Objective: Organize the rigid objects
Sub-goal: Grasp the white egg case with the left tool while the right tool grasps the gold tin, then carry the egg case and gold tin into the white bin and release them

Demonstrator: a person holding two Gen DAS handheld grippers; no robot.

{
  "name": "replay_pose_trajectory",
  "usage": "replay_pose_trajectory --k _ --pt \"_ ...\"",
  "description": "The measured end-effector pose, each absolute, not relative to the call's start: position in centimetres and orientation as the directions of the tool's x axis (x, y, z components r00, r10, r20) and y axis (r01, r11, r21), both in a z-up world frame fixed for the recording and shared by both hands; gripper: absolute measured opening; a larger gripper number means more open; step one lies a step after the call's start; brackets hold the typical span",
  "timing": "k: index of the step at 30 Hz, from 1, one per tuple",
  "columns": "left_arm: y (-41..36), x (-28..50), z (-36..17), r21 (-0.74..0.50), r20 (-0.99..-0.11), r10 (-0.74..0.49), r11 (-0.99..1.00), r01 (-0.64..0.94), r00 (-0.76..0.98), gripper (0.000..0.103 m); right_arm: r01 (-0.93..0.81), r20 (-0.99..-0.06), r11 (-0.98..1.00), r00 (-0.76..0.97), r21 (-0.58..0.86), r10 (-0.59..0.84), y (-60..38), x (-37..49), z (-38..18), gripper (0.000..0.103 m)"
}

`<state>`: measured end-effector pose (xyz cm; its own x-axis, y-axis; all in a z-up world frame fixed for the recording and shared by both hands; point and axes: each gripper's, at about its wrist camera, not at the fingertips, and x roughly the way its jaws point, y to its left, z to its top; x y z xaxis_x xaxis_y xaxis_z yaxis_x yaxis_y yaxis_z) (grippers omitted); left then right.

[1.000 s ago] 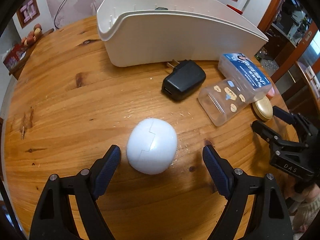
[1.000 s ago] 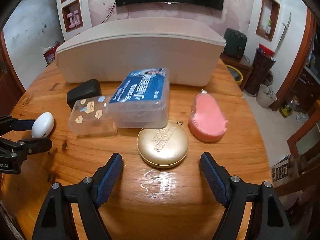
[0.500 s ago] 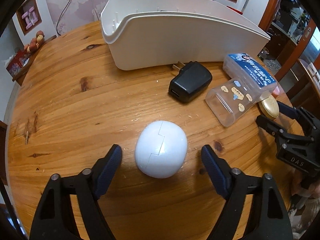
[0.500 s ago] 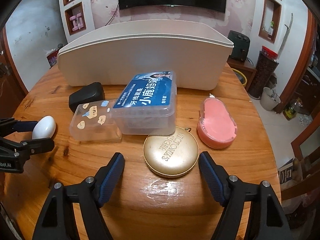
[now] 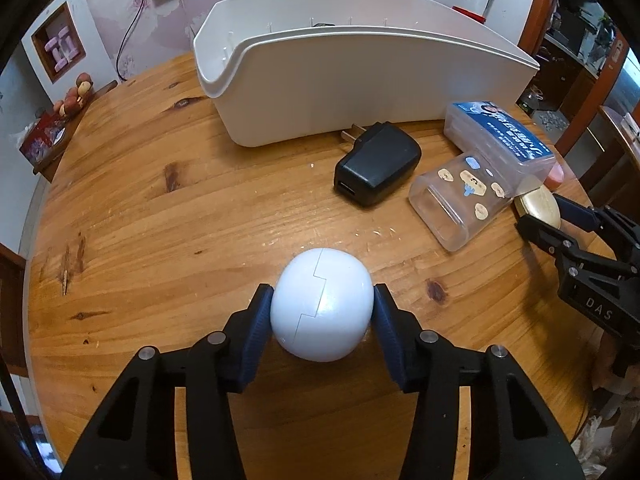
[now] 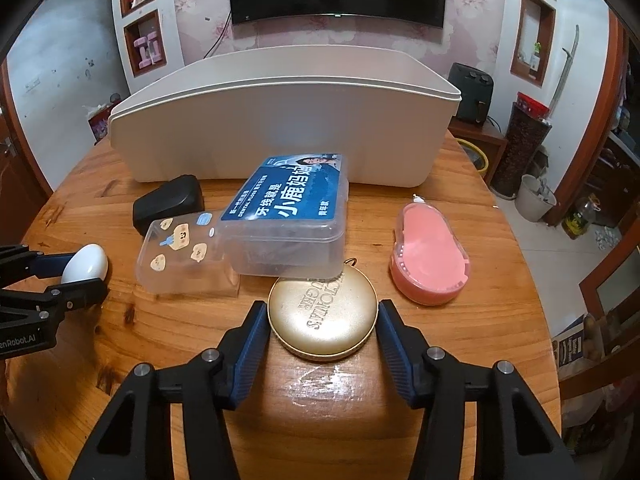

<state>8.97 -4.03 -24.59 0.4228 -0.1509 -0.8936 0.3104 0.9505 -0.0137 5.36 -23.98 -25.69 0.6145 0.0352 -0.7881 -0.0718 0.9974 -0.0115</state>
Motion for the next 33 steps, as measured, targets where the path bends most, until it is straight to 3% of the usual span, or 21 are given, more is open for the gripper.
replay_pose_trajectory --k 9,18,33 --pt "-3.8 7.7 -23.7 -0.060 -0.898 -0.178 0.955 0.290 0.403 0.053 -0.126 -0.802 0.992 0.589 0.031 0.100 -22.2 3.1 -25.1 0.055" --pt "-3.5 6.8 -19.7 -0.100 -0.890 -0.214 0.953 0.286 0.402 0.053 -0.224 -0.750 0.975 0.646 -0.007 0.143 -18.9 0.3 -20.9 0.055" --pt "-4.1 12.4 -4.7 -0.040 -0.793 -0.235 0.941 0.337 0.562 0.053 -0.233 -0.573 0.971 0.804 -0.058 0.159 -19.4 5.0 -2.5 0.055"
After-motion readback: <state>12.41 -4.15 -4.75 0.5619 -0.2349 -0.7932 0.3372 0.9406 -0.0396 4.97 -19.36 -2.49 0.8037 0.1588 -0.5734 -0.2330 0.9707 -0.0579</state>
